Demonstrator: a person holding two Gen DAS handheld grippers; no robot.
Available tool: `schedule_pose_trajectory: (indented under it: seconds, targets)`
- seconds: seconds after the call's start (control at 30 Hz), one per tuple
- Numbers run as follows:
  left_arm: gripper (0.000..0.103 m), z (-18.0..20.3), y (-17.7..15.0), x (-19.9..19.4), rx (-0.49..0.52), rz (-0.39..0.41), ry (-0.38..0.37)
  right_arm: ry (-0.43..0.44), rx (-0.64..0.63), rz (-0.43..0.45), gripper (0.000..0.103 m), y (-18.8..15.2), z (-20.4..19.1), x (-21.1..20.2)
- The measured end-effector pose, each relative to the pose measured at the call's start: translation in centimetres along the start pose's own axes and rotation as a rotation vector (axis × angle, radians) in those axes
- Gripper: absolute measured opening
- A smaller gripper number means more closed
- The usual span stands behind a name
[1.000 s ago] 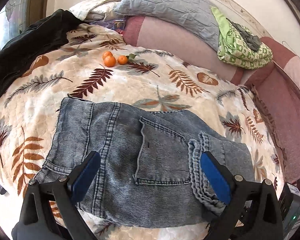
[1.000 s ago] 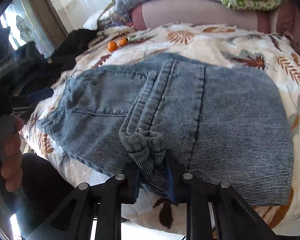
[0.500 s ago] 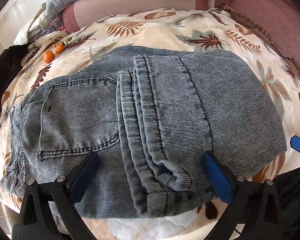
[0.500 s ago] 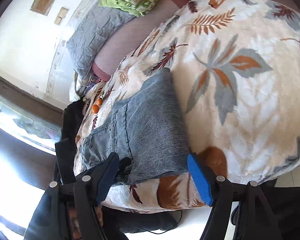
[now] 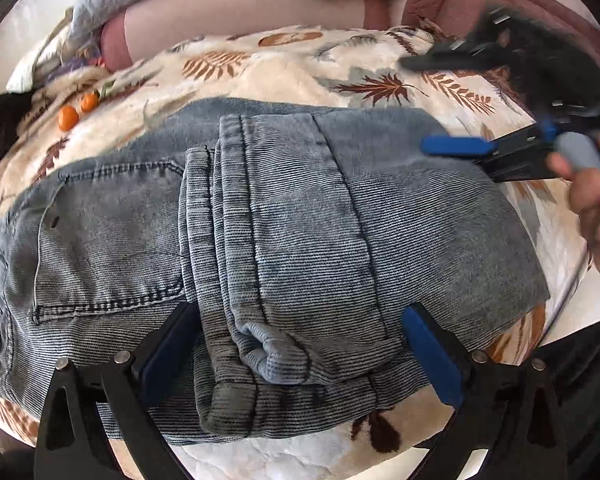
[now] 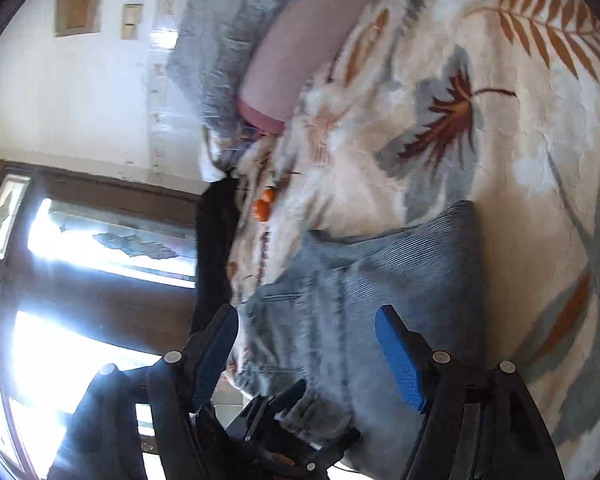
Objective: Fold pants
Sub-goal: 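Lay the hem over the waistband and open the right tool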
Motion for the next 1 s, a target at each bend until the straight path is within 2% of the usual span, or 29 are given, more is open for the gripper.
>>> schedule_pose_trajectory:
  seconds: [0.03,0.07,0.1,0.2,0.27,0.33,0.47,0.5,0.57,0.67,0.73,0.8,0.87,0.9,0.97,1.0]
  targets:
    - [0.101,0.0,-0.1,-0.1,0.001,0.002,0.004,-0.003,0.039,0.005,0.068,0.7,1.7,0.7]
    - [0.101,0.0,-0.1,-0.1,-0.002,0.002,-0.006,0.043,0.056,0.043,0.064,1.2,2.0,0.4]
    - [0.101,-0.1,-0.1,-0.2,-0.003,0.002,-0.018,0.063,0.041,0.057,0.064,1.3,1.5,0.0]
    - [0.102,0.1,-0.3,-0.1,0.015,0.024,-0.009,0.045,-0.034,0.057,0.069,0.5,-0.6,-0.7]
    - [0.102,0.0,-0.4,-0.1,0.013,0.034,-0.015,0.09,-0.062,0.056,0.069,-0.2,-1.6,-1.2]
    - [0.102,-0.1,-0.3,-0.1,0.013,0.034,-0.017,0.1,-0.03,0.06,0.07,-1.5,-1.4,-1.6]
    - [0.102,-0.1,0.0,-0.1,0.01,0.034,-0.013,0.184,-0.004,0.033,0.07,-5.8,-1.6,-1.4]
    - [0.102,-0.1,0.0,-0.1,0.01,0.035,-0.013,0.175,-0.006,0.015,0.071,-6.9,-1.4,-1.0]
    - [0.102,-0.1,0.1,-0.1,0.009,0.034,-0.012,0.059,0.006,0.014,0.074,-8.2,0.7,-0.3]
    - [0.102,-0.2,0.3,-0.5,0.019,0.019,-0.019,0.108,0.054,0.05,0.073,-8.6,1.3,-1.0]
    - [0.102,-0.8,0.4,-1.4,-0.008,0.028,-0.034,0.12,-0.033,0.077,0.073,-9.5,-1.0,-2.2]
    - [0.102,-1.9,0.4,-2.8,-0.049,0.072,-0.026,0.144,-0.085,0.065,0.075,-10.9,-2.3,-2.3]
    - [0.102,-3.0,0.3,-3.3,-0.091,0.086,-0.014,0.056,-0.072,0.041,0.081,-11.7,-0.5,-1.0]
    - [0.102,-3.4,0.0,-2.7,-0.108,0.056,-0.014,0.026,-0.041,0.013,0.082,-12.0,1.1,0.0]
    - [0.102,-3.5,-0.7,-0.6,-0.097,-0.044,-0.004,0.115,-0.007,0.045,0.08,-11.9,1.6,-0.7]
    - [0.103,-3.5,-0.5,-1.0,-0.082,-0.013,0.007,0.132,-0.018,0.047,0.08,-11.8,1.2,-1.2]
Point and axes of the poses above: each gripper's, at about its wrist camera, not at the fingertips, and x roughly the way its jaws point, z to its right, y to its top, the point moved 8 cm from there along x, roughly the way its jaws point, and after that the axes turned 12 degrees about -z, right-handed, at the moved point
